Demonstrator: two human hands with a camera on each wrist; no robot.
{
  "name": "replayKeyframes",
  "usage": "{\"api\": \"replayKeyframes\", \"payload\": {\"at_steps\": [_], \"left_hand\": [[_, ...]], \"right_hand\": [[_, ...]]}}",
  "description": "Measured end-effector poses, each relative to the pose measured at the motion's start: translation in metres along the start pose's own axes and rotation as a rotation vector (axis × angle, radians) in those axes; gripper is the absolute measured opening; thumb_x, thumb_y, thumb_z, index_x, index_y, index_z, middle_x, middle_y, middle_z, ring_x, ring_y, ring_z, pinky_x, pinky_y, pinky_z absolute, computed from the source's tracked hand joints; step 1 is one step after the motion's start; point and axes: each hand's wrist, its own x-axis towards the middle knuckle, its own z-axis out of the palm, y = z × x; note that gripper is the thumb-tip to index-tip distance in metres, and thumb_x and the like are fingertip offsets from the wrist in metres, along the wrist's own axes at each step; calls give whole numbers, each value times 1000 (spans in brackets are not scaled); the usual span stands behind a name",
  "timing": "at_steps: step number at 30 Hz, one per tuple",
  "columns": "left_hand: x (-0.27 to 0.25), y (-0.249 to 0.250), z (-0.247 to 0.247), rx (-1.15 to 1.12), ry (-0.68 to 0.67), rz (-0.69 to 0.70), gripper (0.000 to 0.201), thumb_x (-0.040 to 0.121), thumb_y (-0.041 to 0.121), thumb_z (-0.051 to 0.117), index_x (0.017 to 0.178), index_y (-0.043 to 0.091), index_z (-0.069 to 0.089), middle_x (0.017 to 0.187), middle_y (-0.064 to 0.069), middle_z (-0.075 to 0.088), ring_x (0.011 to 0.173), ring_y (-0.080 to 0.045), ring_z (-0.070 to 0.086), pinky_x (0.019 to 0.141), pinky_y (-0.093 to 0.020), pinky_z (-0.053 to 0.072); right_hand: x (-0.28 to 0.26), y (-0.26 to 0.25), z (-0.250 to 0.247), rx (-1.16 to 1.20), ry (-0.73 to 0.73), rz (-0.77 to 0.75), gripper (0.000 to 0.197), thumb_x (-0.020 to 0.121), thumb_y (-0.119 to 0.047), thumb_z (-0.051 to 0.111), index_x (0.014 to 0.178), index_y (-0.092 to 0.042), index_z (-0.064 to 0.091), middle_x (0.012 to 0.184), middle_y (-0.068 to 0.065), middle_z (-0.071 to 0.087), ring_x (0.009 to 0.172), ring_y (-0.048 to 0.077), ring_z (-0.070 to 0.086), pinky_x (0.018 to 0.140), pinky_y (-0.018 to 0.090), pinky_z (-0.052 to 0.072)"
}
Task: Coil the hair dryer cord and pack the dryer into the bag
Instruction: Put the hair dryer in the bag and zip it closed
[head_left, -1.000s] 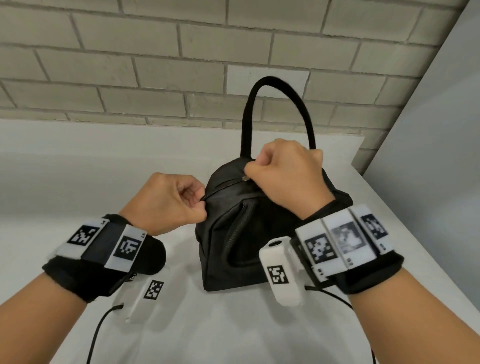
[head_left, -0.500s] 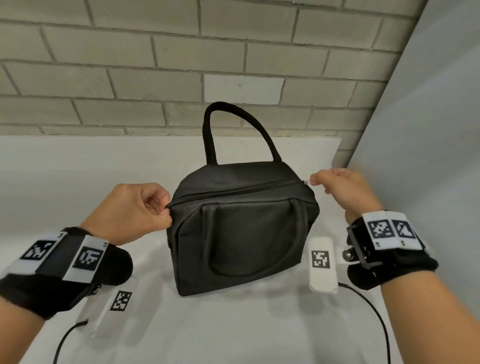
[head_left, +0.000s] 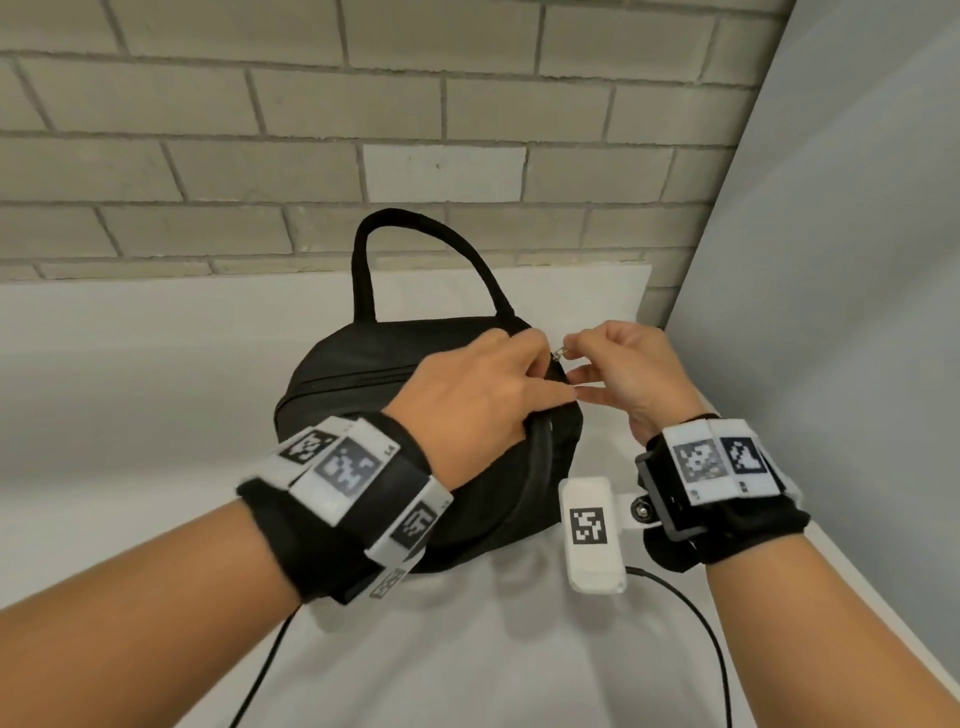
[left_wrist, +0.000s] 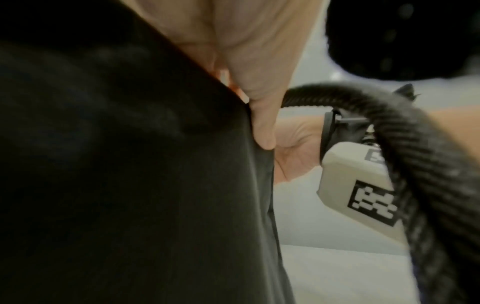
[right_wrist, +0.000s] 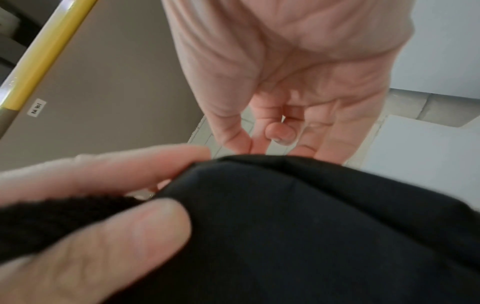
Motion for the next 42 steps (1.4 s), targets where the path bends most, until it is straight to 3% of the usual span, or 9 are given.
{"api": "replayKeyframes", "payload": {"at_steps": [12, 15, 18, 22, 27, 31, 34, 37, 42], "left_hand": [[14, -4, 10, -18, 8, -47, 25, 62, -8, 73, 84, 5, 71, 75, -18, 59, 48, -32, 57, 44, -28, 38], [14, -4, 12, -39, -18, -67, 24, 63, -8, 74, 83, 6, 71, 76, -17, 60, 51, -33, 58, 44, -30, 42], [13, -5, 9, -110, -19, -85, 25, 72, -4, 69, 93, 11, 71, 85, -13, 60, 65, -32, 61, 53, -36, 50], [3, -10, -12, -236, -55, -170, 38, 85, 9, 57, 121, 22, 56, 95, 5, 47, 82, -10, 48, 75, -24, 45], [-67, -36, -47, -354, 191, -356, 38, 81, 20, 64, 110, 43, 57, 90, 13, 53, 84, 2, 50, 71, -6, 41], [-130, -53, -32, -506, 237, -497, 53, 61, 38, 58, 106, 64, 47, 104, 27, 47, 93, 5, 48, 73, -7, 41], [-153, -52, -1, -591, 188, -541, 68, 54, 43, 57, 115, 66, 36, 111, 38, 35, 108, 9, 41, 87, -4, 35], [-151, -52, 20, -593, 280, -579, 66, 55, 50, 61, 114, 65, 35, 110, 39, 31, 107, 8, 41, 86, -2, 36], [-141, -67, 27, -545, 392, -531, 41, 67, 40, 61, 99, 62, 47, 105, 30, 37, 98, 2, 48, 85, -5, 41]], "right_hand": [[11, 87, -15, 275, -20, 431, 12, 82, -7, 55, 91, 0, 59, 80, 6, 53, 77, 26, 63, 68, 36, 55], [14, 109, -6, 339, -111, 561, 12, 82, -10, 56, 71, -7, 59, 81, 8, 48, 80, 28, 61, 87, 45, 51], [20, 106, -7, 242, -130, 502, 13, 83, -10, 53, 72, -10, 60, 87, 9, 51, 80, 26, 61, 78, 39, 52], [14, 92, -14, -155, -49, 164, 14, 86, -17, 55, 99, -11, 60, 100, 9, 57, 80, 21, 58, 71, 33, 49], [-24, 67, -16, -502, 114, -768, 54, 76, -16, 61, 126, -19, 42, 123, 5, 37, 113, 13, 39, 95, 11, 33], [-40, 49, -4, -828, -66, -1187, 45, 75, -36, 57, 119, -30, 46, 129, 7, 33, 126, 26, 30, 112, 34, 14], [-41, 25, 9, -794, -157, -1305, 29, 81, -48, 54, 98, -25, 60, 108, 5, 62, 109, 21, 52, 109, 37, 23], [-41, -14, 21, -452, -200, -1202, 35, 82, -49, 52, 83, -18, 67, 84, -6, 69, 88, 7, 60, 103, 30, 32], [-6, -69, 45, -308, -123, -532, 60, 80, -39, 60, 133, -27, 34, 135, -4, 41, 121, 5, 36, 97, 18, 25]]}}
